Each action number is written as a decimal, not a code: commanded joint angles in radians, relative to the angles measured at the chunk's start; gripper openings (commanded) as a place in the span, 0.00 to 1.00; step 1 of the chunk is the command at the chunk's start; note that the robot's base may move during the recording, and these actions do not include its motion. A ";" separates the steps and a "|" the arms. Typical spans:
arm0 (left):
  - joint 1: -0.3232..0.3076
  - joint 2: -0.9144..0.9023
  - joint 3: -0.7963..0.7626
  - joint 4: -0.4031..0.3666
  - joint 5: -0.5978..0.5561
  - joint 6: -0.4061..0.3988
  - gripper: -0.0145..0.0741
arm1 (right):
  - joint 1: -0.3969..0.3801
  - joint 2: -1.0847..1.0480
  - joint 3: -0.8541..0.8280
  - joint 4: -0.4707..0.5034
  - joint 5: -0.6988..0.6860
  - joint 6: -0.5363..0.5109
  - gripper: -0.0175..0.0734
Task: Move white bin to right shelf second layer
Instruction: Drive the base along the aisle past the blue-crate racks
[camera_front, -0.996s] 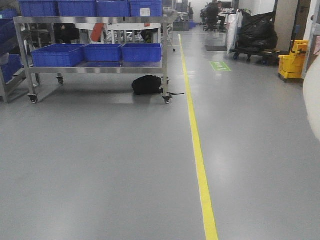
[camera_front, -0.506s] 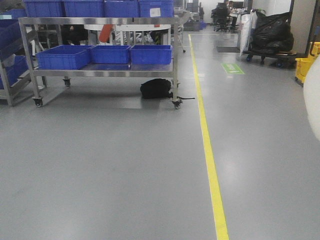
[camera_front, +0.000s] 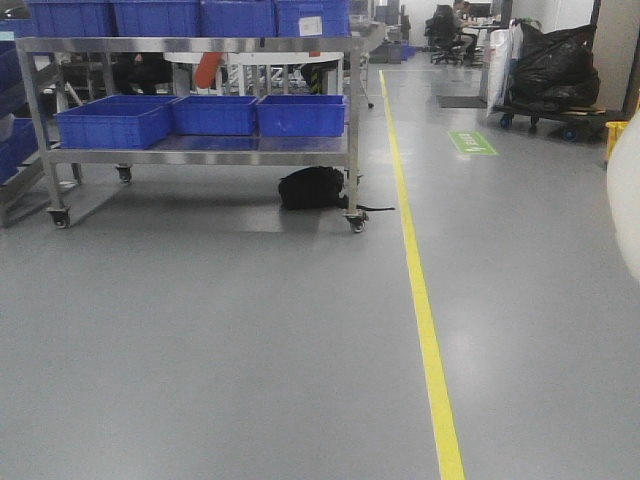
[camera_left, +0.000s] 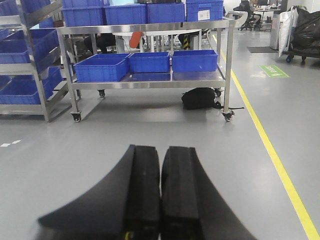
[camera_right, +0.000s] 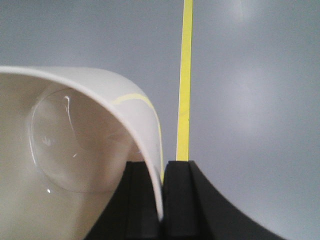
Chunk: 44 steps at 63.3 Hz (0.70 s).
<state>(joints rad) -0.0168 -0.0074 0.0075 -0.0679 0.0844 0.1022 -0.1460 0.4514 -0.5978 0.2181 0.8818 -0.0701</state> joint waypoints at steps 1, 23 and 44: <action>-0.002 -0.013 0.037 -0.006 -0.084 -0.003 0.26 | -0.006 0.004 -0.039 0.024 -0.084 -0.007 0.26; -0.002 -0.013 0.037 -0.006 -0.084 -0.003 0.26 | -0.006 0.004 -0.039 0.024 -0.084 -0.007 0.26; -0.002 -0.013 0.037 -0.006 -0.084 -0.003 0.26 | -0.006 0.004 -0.039 0.024 -0.084 -0.007 0.26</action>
<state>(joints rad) -0.0168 -0.0074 0.0075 -0.0679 0.0844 0.1022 -0.1460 0.4514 -0.5978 0.2181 0.8818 -0.0701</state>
